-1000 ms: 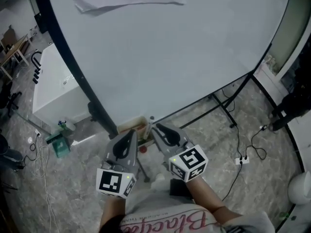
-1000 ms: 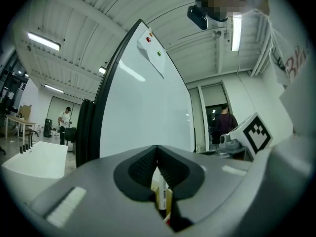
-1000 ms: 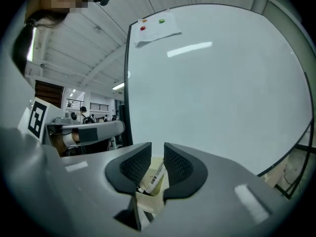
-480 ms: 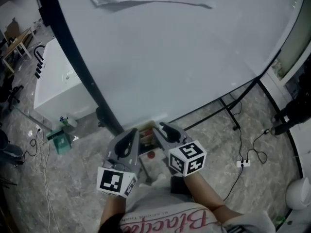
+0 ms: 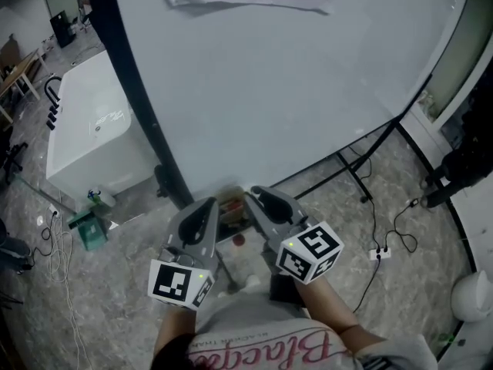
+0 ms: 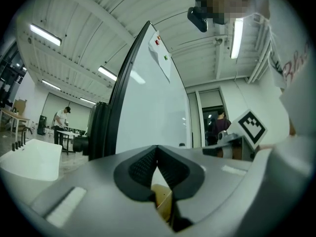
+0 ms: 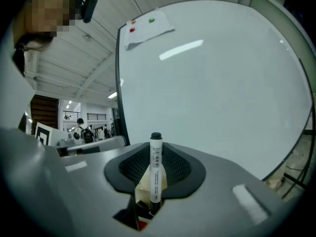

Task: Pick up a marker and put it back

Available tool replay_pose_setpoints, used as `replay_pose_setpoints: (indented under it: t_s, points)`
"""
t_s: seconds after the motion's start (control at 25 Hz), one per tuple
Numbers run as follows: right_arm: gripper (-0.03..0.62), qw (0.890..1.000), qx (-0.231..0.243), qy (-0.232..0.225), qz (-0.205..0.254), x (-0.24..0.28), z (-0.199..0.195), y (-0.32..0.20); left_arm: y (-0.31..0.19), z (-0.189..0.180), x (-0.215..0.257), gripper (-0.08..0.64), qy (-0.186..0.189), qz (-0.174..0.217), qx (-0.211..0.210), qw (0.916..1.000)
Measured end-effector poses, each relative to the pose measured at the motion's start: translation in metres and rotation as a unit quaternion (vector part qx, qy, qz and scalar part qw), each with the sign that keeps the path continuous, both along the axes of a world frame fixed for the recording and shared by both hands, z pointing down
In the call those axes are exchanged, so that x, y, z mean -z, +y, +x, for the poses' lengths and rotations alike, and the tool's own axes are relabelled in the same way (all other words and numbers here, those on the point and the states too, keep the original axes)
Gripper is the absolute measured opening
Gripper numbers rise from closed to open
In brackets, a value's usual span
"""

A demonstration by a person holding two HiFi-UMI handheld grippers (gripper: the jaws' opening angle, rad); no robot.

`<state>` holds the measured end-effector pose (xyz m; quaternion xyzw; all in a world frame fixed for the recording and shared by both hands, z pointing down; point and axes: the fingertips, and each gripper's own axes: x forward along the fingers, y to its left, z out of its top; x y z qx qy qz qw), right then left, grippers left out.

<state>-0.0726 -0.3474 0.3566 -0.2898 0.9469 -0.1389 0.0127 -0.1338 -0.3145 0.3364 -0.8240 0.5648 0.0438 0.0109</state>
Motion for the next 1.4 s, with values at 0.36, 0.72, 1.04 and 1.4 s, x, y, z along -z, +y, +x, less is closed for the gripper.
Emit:
replay_pose_setpoints:
  t_s: [0.36,0.72,1.04,1.4]
  points:
    - [0.078,0.991,-0.003,-0.098,0.096,0.078,0.014,0.017,0.004,0.014,0.026,-0.002,-0.034,0.040,-0.038,0.9979]
    - [0.078,0.993,0.002,-0.074,0.088,0.067,0.010,0.014,-0.001,0.002,0.032,0.000,0.003,0.046,-0.026,0.9986]
    - [0.078,0.999,0.001,-0.048,0.019,0.015,0.003,0.002,-0.001,-0.001,0.022,0.000,0.016,0.030,-0.023,0.9992]
    - [0.080,0.999,-0.012,0.023,-0.041,-0.047,-0.009,-0.002,0.001,-0.009,0.011,0.000,0.014,0.011,-0.018,0.9997]
